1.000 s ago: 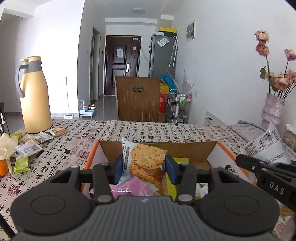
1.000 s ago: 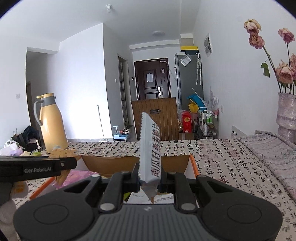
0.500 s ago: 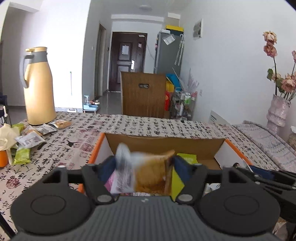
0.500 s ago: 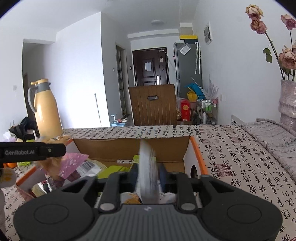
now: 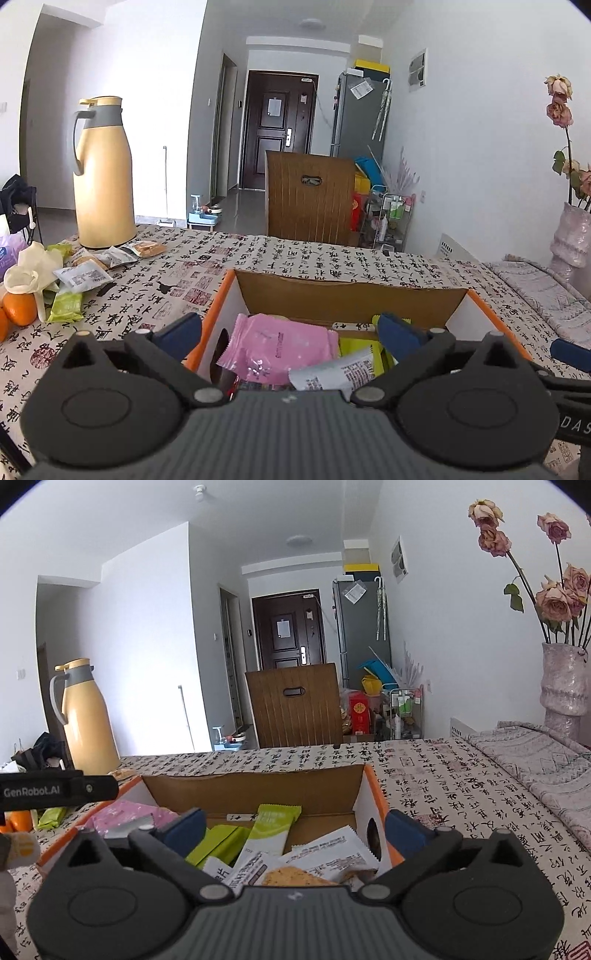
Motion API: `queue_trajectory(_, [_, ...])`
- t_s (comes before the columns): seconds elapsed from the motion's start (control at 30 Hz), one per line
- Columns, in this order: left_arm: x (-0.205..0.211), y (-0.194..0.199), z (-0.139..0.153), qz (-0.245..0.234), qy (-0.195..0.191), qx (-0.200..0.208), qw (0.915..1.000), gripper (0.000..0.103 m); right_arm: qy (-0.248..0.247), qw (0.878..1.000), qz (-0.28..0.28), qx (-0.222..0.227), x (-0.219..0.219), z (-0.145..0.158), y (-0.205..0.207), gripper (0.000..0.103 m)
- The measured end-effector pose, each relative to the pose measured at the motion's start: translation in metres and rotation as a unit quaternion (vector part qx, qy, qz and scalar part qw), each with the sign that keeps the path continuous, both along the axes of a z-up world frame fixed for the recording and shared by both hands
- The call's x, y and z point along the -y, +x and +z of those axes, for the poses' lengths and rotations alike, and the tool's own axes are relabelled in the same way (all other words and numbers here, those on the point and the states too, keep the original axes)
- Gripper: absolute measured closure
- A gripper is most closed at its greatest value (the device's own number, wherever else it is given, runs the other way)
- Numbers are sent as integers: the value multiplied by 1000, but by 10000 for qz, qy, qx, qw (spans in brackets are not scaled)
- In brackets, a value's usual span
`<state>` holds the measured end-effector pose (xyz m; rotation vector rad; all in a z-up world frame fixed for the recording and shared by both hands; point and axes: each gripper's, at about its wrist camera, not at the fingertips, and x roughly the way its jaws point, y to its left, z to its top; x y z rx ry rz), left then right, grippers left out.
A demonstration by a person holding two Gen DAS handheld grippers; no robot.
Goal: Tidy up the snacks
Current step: 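Open both grippers to drop the cracker packets into the box, then move both tools back toward the white sachet and pink packet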
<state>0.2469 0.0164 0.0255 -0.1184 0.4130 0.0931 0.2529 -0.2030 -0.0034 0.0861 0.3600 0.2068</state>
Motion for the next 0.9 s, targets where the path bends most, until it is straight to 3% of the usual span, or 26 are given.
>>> queue_trajectory(0.47, [4,-3,7,82,-2,4,10000,0,-28,9999,-63,110,1,10,-5,0])
queue_trajectory(0.9, [8,-38,30,61,50,221,9997,0,-103,9997,-108,212,6,27,-40,0])
